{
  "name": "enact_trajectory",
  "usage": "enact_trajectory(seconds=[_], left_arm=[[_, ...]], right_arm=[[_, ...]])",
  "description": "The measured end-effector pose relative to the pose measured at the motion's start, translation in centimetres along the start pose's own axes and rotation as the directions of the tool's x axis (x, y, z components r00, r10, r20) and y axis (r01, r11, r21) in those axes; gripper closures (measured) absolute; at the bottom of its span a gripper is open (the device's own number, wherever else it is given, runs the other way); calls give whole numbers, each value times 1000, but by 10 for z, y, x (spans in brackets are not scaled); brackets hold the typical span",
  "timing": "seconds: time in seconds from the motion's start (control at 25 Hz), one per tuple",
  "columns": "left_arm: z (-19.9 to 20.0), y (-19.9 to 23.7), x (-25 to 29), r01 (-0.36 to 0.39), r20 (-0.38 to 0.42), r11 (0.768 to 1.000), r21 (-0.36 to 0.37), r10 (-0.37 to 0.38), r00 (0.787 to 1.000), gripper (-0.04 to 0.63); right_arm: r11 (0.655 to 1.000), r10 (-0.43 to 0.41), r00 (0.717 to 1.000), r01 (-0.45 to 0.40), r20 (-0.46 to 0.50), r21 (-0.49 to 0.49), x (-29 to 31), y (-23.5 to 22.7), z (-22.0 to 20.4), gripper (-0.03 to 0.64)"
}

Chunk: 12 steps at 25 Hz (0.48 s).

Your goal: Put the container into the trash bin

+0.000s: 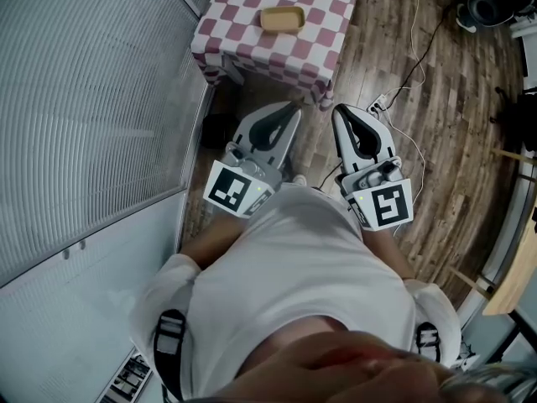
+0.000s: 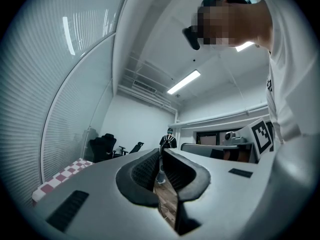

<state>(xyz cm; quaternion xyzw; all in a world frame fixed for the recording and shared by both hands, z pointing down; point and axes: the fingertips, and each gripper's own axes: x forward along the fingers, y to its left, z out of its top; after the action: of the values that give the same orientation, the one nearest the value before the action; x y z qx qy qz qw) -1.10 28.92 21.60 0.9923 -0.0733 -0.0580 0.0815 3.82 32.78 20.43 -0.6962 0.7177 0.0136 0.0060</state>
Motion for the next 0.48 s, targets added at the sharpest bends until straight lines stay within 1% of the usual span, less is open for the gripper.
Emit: enact_trajectory(seconds=[0.48], left_arm=[[18, 93, 12, 19, 13, 1000, -25, -19, 1000, 548]], right_arm=[[1000, -10, 999, 9, -31, -23, 95, 1, 1, 584]])
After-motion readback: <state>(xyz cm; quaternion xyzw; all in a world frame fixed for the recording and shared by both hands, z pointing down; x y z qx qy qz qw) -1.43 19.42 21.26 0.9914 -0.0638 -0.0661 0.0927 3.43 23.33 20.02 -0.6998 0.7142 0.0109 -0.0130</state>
